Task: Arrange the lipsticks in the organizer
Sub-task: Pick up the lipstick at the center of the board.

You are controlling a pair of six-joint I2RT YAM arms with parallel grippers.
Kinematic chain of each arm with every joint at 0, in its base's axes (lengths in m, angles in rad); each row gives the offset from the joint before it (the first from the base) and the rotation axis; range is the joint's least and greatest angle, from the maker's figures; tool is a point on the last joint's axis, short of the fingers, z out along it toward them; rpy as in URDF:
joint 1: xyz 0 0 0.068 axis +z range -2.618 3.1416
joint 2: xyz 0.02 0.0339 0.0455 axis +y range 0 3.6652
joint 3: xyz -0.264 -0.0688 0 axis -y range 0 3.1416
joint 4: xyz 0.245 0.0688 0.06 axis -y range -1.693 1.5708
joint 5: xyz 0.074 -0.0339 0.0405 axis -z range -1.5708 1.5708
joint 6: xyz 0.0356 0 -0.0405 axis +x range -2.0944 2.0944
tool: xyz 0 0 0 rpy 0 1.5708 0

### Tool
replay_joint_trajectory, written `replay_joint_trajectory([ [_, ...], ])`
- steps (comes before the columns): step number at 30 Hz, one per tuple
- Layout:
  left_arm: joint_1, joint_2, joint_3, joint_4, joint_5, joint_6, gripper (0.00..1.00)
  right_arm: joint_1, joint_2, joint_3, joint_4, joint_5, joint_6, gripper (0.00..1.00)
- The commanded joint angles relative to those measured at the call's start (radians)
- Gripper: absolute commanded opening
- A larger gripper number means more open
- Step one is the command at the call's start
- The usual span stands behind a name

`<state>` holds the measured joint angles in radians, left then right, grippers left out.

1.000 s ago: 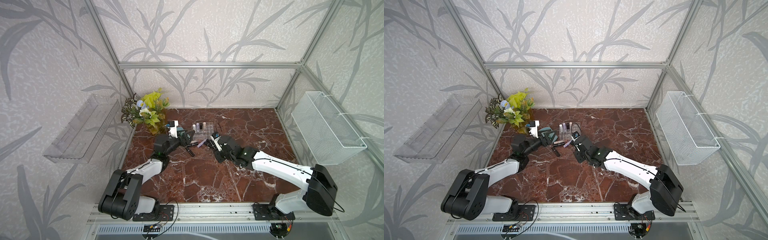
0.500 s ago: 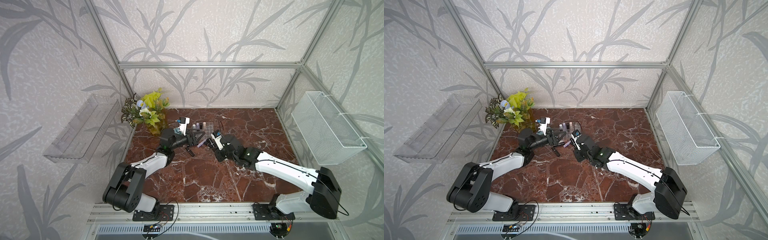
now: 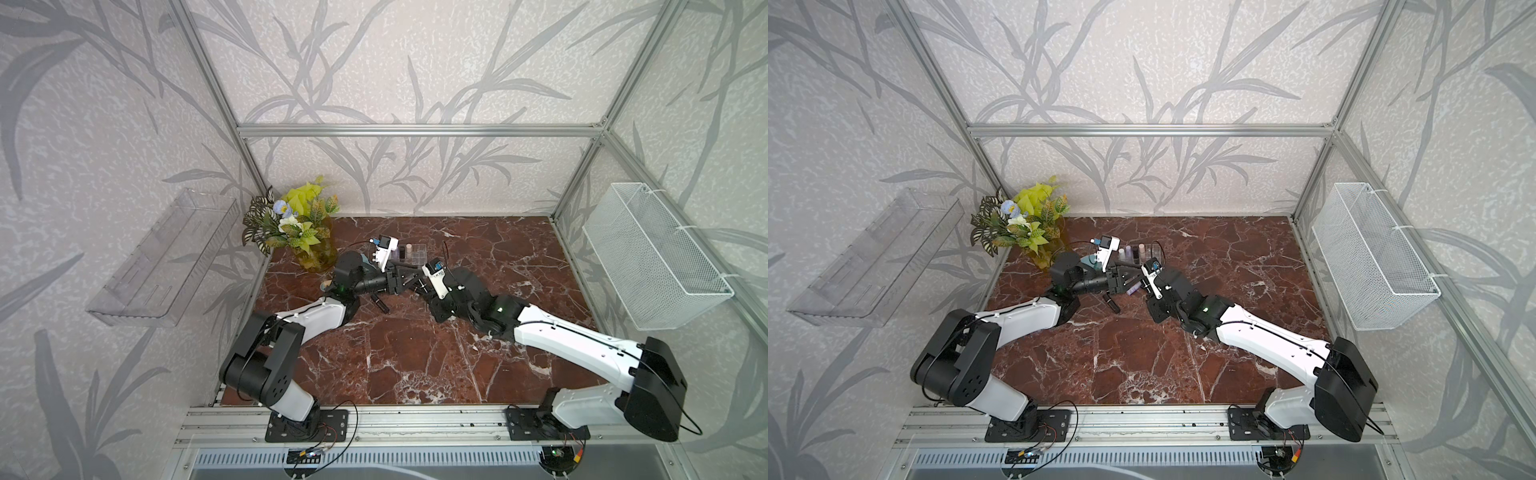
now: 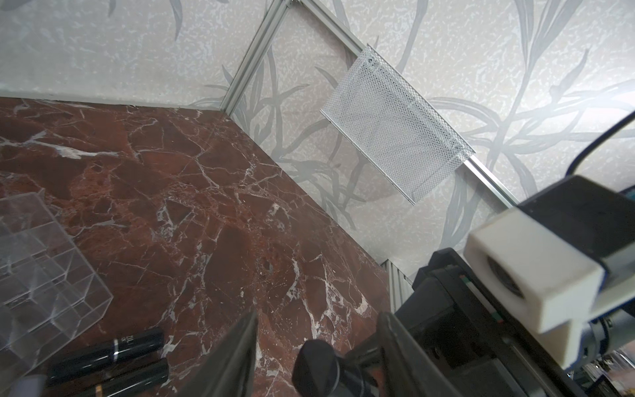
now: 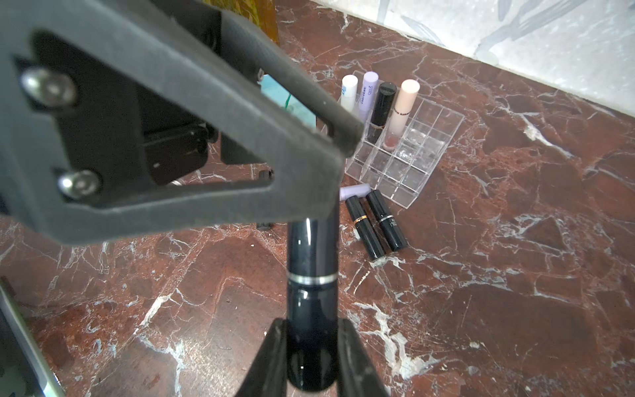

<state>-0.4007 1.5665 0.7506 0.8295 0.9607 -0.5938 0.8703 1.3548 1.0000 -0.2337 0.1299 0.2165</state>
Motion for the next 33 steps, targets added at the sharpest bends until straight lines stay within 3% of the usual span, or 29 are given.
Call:
replay_joint_trajectory([
  [1, -0.016, 0.018, 0.036, 0.005, 0.056, -0.002, 0.55, -0.005, -0.027, -0.01, 0.022, 0.003, 0.001, 0.17],
  [5, -0.02, 0.033, 0.044, 0.009, 0.072, -0.008, 0.5, -0.004, -0.035, -0.013, 0.023, 0.016, -0.002, 0.17],
  [10, -0.021, 0.035, 0.046, 0.009, 0.079, -0.01, 0.35, -0.004, -0.042, -0.02, 0.024, 0.034, -0.005, 0.17],
  [23, -0.025, 0.038, 0.049, 0.018, 0.099, -0.02, 0.36, -0.004, -0.056, -0.046, 0.037, 0.045, -0.001, 0.16],
  [33, -0.031, 0.055, 0.057, 0.012, 0.106, -0.014, 0.15, -0.004, -0.06, -0.052, 0.039, 0.053, -0.002, 0.18],
])
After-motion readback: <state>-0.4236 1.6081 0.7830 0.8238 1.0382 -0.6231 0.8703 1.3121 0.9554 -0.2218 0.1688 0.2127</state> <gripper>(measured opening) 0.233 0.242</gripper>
